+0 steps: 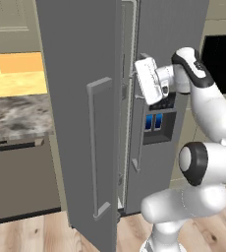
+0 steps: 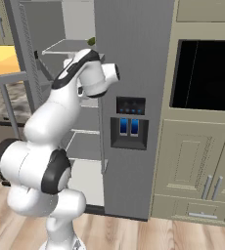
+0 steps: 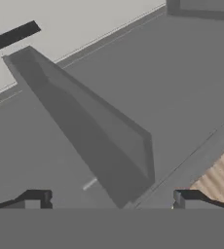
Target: Take the lemon wedge from the fridge and place it on the plate with fish on the dining counter.
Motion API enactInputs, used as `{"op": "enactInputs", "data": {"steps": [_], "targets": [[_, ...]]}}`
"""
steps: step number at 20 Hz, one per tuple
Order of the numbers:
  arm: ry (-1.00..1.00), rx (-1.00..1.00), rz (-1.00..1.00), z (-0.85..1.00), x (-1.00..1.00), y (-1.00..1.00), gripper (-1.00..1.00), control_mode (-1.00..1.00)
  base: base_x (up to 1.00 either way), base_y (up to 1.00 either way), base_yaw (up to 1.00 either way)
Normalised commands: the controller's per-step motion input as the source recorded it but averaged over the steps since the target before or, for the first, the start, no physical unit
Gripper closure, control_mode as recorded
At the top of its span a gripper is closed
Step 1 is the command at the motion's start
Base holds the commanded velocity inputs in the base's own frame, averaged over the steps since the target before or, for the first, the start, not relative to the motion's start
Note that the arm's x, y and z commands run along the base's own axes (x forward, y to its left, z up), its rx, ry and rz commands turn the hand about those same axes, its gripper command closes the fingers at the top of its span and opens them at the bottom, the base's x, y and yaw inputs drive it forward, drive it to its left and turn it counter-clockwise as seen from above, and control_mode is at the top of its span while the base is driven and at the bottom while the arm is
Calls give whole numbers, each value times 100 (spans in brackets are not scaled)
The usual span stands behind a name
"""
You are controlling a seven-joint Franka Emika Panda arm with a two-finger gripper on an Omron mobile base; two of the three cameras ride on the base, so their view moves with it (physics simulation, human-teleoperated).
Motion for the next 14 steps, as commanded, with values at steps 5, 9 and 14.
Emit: {"op": "enactInputs", "data": {"steps": [5, 9, 14], "targets": [[8, -4, 8, -1, 38, 48, -100, -100, 0, 0, 0], [4, -7, 9, -8, 12, 53, -100, -100, 0, 0, 0], [1, -11, 12, -6, -1, 71, -100, -100, 0, 0, 0]]}}
